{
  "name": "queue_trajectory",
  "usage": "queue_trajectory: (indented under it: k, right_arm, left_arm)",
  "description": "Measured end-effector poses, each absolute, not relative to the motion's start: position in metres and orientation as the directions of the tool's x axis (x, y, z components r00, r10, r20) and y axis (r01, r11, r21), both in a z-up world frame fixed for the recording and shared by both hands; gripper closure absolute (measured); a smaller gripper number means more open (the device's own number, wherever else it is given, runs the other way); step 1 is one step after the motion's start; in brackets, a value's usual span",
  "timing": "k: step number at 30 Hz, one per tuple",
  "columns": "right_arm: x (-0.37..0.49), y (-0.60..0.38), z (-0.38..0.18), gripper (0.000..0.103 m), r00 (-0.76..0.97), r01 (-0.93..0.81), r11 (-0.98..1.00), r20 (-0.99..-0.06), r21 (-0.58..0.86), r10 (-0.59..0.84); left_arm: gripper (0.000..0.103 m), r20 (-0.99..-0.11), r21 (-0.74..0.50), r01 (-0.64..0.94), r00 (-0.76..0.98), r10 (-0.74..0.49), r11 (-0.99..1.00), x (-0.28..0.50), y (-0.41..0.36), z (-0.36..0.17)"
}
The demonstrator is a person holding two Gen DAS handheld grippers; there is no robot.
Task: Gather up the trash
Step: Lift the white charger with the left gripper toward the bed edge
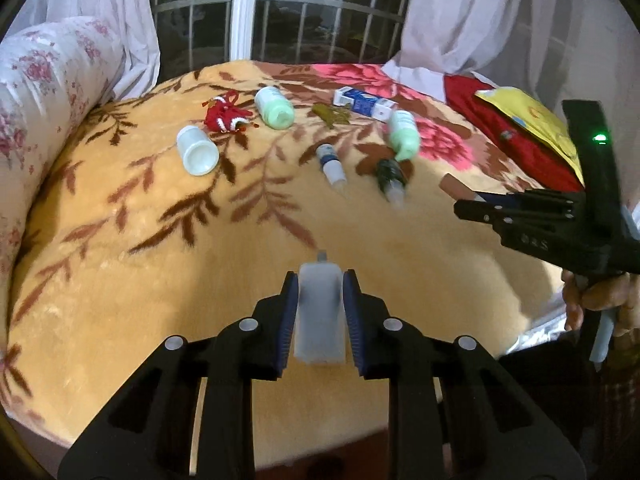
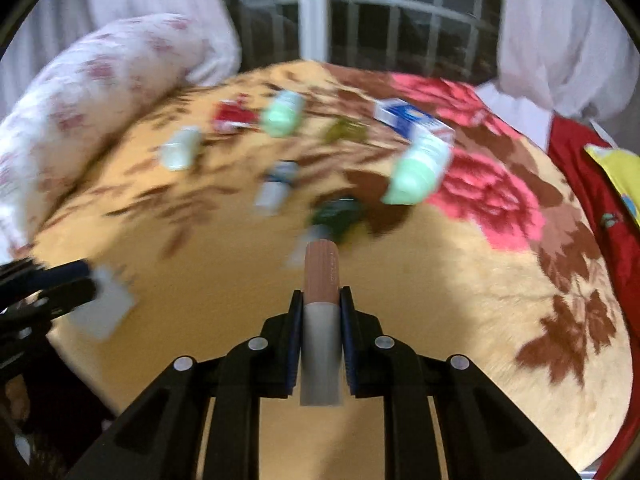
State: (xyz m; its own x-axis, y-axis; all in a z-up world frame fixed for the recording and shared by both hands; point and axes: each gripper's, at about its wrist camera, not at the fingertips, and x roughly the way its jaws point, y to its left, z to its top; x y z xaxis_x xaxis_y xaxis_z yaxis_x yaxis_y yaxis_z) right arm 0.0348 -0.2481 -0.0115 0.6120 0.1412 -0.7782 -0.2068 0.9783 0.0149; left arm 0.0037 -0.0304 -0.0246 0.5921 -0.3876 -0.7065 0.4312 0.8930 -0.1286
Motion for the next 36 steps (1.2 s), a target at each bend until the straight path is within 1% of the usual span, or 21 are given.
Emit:
queue_trajectory:
  k: [4,6,8,13,14,15,16,17,18,19,20,21,23,24,25,26,27,29,30,36]
  right_arm:
    - [0.0,-0.223,-0.012,0.086,0.61,-0.268,0.963,-0.769,0.029,0.193]
    - [-0.008,-0.213,-0.015,0.086,0.608,-0.283,0.959,-0.769,0.025,0.199]
    - [-0.009,-0.208,-0.014,0.086,0.609,-0.29,0.957,-0.767,0.019,0.2]
    - [-0.007,-0.206,-0.012,0.086,0.614,-0.29,0.957,-0.765,0.013,0.197]
    - [-0.007,-0.206,-0.012,0.086,0.615,-0.29,0.957,-0.764,0.014,0.197]
    - [-0.007,-0.206,-0.012,0.086,0.614,-0.291,0.956,-0.763,0.018,0.202]
    - [-0.008,-0.206,-0.012,0.086,0.616,-0.29,0.957,-0.761,0.021,0.203]
    - [-0.009,-0.207,-0.013,0.086,0.617,-0.289,0.957,-0.761,0.019,0.201]
    - [-0.009,-0.207,-0.014,0.086,0.616,-0.289,0.957,-0.761,0.019,0.201]
    - [-0.008,-0.209,-0.014,0.086,0.617,-0.286,0.958,-0.761,0.024,0.203]
    - [-0.008,-0.21,-0.014,0.086,0.618,-0.283,0.959,-0.759,0.026,0.203]
    - [-0.008,-0.211,-0.014,0.086,0.62,-0.282,0.959,-0.758,0.028,0.204]
    - [-0.007,-0.212,-0.015,0.086,0.62,-0.283,0.958,-0.756,0.034,0.21]
    - [-0.007,-0.211,-0.015,0.086,0.622,-0.284,0.958,-0.754,0.034,0.211]
    - [-0.008,-0.211,-0.015,0.086,0.622,-0.287,0.957,-0.752,0.037,0.216]
    - [-0.008,-0.211,-0.015,0.085,0.622,-0.289,0.957,-0.752,0.039,0.218]
    - [-0.009,-0.21,-0.016,0.085,0.622,-0.289,0.957,-0.752,0.039,0.218]
    - [-0.01,-0.21,-0.016,0.085,0.623,-0.289,0.957,-0.752,0.035,0.215]
    - [-0.011,-0.21,-0.015,0.085,0.624,-0.289,0.957,-0.751,0.034,0.215]
    - [-0.026,-0.202,-0.011,0.085,0.623,-0.327,0.944,-0.743,0.036,0.244]
  left_arm:
    - [0.08,-0.719,-0.12,0.427,0.585,-0.375,0.896,-0.015,-0.021,-0.028]
    - [0.084,-0.723,-0.126,0.416,0.583,-0.371,0.9,-0.015,-0.017,-0.03]
    - [0.087,-0.723,-0.142,0.408,0.58,-0.376,0.902,-0.016,-0.014,-0.031]
    - [0.086,-0.737,-0.131,0.399,0.573,-0.358,0.908,-0.007,-0.014,-0.037]
    - [0.078,-0.735,-0.13,0.386,0.58,-0.35,0.913,-0.005,-0.013,-0.038]
    - [0.063,-0.733,-0.129,0.372,0.589,-0.341,0.919,-0.003,-0.013,-0.038]
    - [0.056,-0.734,-0.129,0.359,0.591,-0.333,0.924,-0.001,-0.012,-0.038]
    - [0.045,-0.732,-0.126,0.351,0.598,-0.326,0.928,0.0,-0.012,-0.037]
    - [0.039,-0.723,-0.118,0.349,0.612,-0.321,0.93,-0.001,-0.013,-0.035]
    - [0.035,-0.71,-0.095,0.359,0.629,-0.316,0.928,-0.002,-0.015,-0.032]
    - [0.026,-0.708,-0.072,0.369,0.636,-0.308,0.927,-0.001,-0.018,-0.031]
    - [0.024,-0.706,-0.054,0.375,0.641,-0.301,0.925,0.001,-0.02,-0.032]
    - [0.024,-0.705,-0.042,0.385,0.643,-0.301,0.922,0.009,-0.025,-0.037]
    - [0.027,-0.715,-0.047,0.38,0.632,-0.297,0.924,0.016,-0.027,-0.043]
    - [0.032,-0.725,-0.056,0.381,0.62,-0.3,0.923,0.022,-0.028,-0.048]
    - [0.053,-0.74,-0.072,0.389,0.597,-0.311,0.918,0.028,-0.03,-0.054]
    - [0.063,-0.755,-0.103,0.4,0.564,-0.334,0.911,0.034,-0.03,-0.061]
    - [0.064,-0.745,-0.131,0.386,0.569,-0.348,0.913,0.033,-0.026,-0.065]
    - [0.064,-0.741,-0.114,0.392,0.579,-0.341,0.913,0.028,-0.026,-0.063]
    - [0.064,-0.735,-0.114,0.418,0.575,-0.359,0.901,-0.004,-0.013,-0.047]
